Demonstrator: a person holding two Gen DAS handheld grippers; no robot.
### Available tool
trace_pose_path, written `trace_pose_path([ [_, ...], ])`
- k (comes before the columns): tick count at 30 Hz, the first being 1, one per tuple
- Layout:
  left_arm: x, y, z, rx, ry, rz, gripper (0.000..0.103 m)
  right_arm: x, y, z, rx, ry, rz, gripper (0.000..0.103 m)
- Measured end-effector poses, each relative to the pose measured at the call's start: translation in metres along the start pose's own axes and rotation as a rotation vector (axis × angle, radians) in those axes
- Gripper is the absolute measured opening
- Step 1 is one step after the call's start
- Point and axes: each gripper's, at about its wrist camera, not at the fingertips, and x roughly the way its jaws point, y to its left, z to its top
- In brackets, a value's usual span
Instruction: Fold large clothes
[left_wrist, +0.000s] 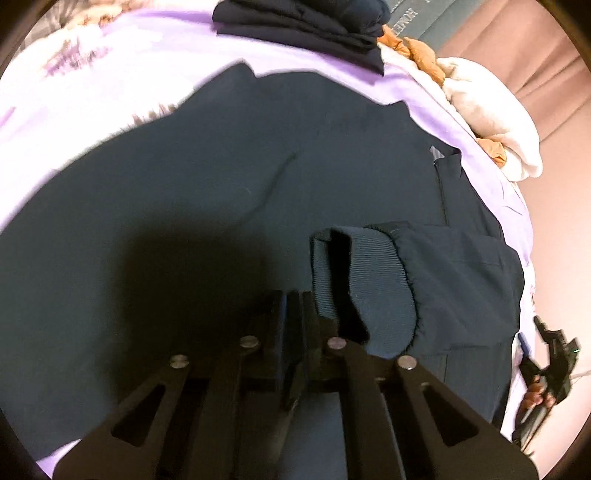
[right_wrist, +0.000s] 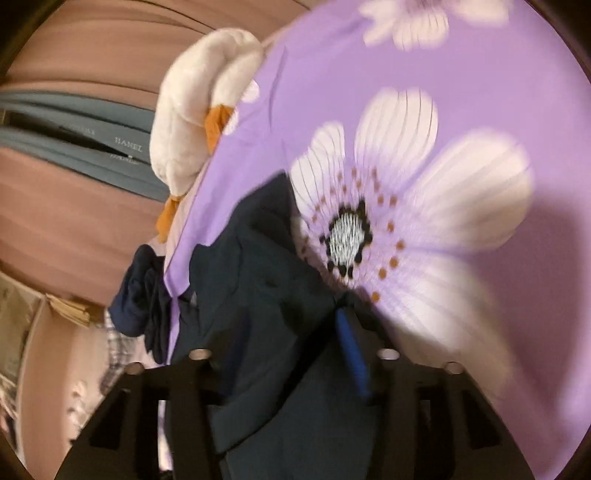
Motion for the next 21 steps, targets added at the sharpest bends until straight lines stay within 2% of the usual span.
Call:
trace_pose_path([
  [2,-0.016,-0.008,0.003,0.035,-0.042,-0.006,0.013,-0.013,0.015,0.000,-0.092,-0.047,-0.034,0.051],
  [4,-0.025,-0.029,0.008,0.082,-0.079,-0.027,0.013,-0.016,0.045,-0.007,-0.237,-0.067,-0.042,0.051],
  [8,-0.018,-0.075,0.008,0.159,-0.078,-0.101,0.013,0.018,0.108,-0.049,-0.539,0.075,-0.046,0.049],
  [9,-0.011,-0.084,0.008,0.176,-0.071,-0.102,0.013,0.024,0.115,-0.057,-0.582,0.094,-0.051,0.041],
  [11,0.004,-0.093,0.009,0.194,-0.046,-0.083,0.013,0.051,0.136,-0.078,-0.674,0.153,-0.050,0.035],
  [16,0.025,-0.080,-0.013,0.204,0.075,-0.034,0.012,0.086,0.148,-0.105,-0.798,0.218,-0.107,0.035],
  [17,0.024,-0.075,-0.020,0.217,0.081,-0.032,0.017,0.087,0.147,-0.108,-0.819,0.229,-0.126,0.035],
  [21,0.026,-0.062,-0.025,0.195,0.064,-0.051,0.018,0.096,0.128,-0.115,-0.894,0.250,-0.254,0.035],
])
